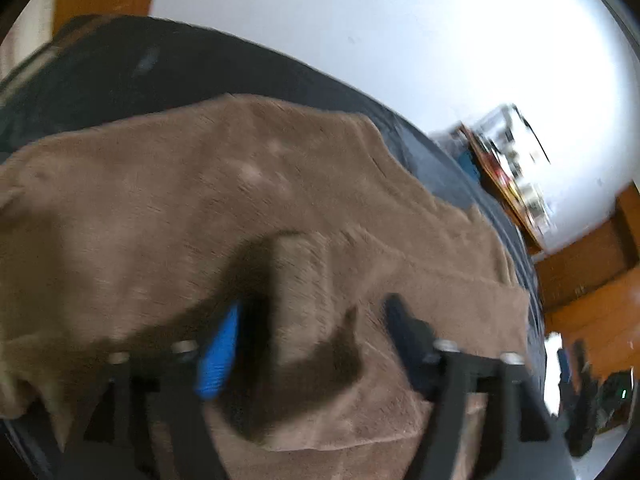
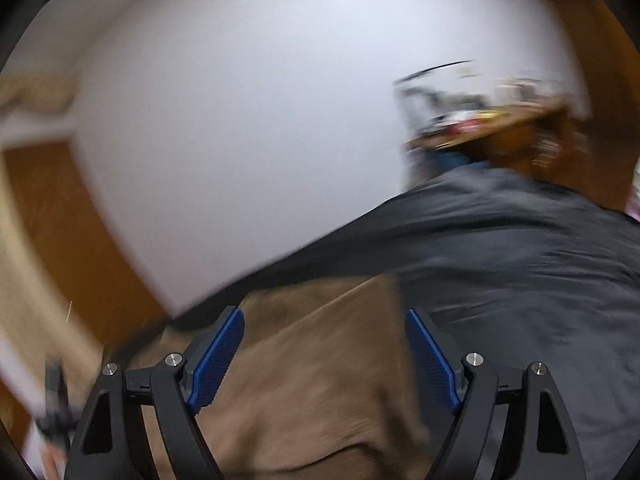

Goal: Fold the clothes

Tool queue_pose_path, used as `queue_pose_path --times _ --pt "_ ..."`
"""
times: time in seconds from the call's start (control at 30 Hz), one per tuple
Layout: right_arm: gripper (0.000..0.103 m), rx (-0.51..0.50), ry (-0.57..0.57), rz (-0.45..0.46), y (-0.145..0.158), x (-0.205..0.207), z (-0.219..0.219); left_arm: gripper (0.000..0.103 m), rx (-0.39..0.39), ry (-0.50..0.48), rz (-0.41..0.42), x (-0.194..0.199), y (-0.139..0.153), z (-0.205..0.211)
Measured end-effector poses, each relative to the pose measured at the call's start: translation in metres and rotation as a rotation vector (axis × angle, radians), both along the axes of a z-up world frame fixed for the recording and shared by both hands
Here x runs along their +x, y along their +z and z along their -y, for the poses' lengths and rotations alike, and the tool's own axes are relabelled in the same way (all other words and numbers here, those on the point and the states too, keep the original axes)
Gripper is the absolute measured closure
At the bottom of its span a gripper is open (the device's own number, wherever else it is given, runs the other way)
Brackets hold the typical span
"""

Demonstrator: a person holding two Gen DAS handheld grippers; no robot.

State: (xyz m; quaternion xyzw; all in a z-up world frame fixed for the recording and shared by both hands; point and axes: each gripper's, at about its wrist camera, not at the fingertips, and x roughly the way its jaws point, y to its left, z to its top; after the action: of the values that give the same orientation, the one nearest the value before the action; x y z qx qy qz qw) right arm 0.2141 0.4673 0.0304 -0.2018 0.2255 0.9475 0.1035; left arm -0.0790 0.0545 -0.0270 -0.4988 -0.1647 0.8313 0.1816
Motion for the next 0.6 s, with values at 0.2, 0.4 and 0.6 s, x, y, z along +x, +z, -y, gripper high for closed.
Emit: queue_pose_path --times 0.2,0.4,0.6 --pt "0.019 0.322 0.247 0.317 -0.044 -0.056 0.079 0.021 -0.012 0.132 -0.118 0.014 0.023 0.035" --pt "0.016 0.253 0.305 0.457 -0.065 -0.073 0.075 0.021 0.116 -0.093 -0.143 0.038 0.029 0.007" --pt "0.013 0.276 0.306 0.471 -0.067 -0.074 0.079 0.022 -0.011 -0.183 -0.09 0.043 -0.004 -0.04"
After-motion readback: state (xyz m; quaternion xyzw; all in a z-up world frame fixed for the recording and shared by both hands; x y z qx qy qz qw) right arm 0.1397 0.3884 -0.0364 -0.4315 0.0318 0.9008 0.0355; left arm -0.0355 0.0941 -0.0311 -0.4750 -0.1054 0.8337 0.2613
